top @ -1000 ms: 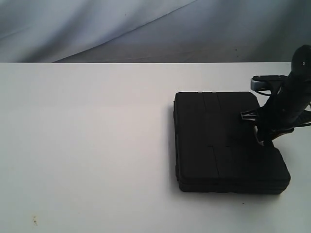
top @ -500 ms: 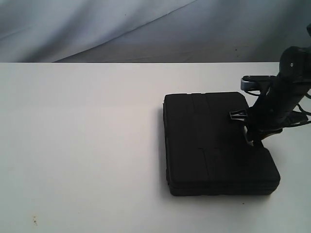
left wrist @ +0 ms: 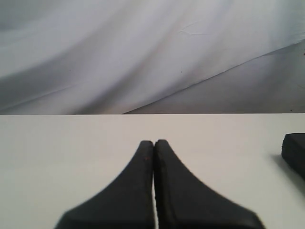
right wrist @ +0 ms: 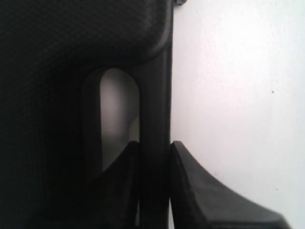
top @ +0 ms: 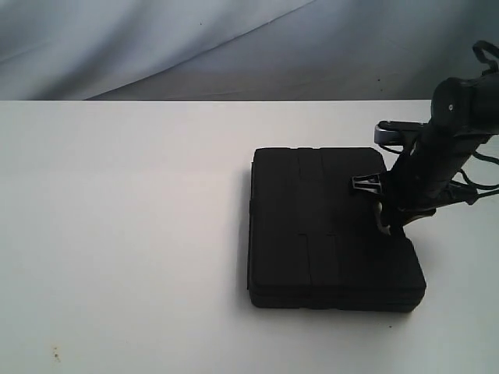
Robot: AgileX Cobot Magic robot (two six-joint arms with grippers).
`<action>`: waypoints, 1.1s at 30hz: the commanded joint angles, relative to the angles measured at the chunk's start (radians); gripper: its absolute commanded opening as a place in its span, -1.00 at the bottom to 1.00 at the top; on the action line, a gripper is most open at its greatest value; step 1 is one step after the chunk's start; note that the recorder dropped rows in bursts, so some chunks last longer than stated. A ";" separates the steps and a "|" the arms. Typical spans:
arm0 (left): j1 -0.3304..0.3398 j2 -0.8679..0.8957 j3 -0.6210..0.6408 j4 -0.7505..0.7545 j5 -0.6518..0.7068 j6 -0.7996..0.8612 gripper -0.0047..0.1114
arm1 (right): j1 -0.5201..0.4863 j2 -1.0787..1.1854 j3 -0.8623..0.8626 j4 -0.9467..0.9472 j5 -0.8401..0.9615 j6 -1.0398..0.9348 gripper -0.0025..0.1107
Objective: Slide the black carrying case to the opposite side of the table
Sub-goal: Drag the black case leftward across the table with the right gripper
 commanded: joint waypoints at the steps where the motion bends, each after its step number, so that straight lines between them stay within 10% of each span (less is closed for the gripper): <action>1: -0.002 -0.004 0.005 0.000 -0.009 0.000 -0.92 | 0.021 0.005 -0.006 0.044 -0.035 0.033 -0.96; 33: -0.002 -0.004 0.005 0.000 -0.009 0.000 -0.92 | 0.253 0.224 -0.321 0.157 0.017 0.195 -0.96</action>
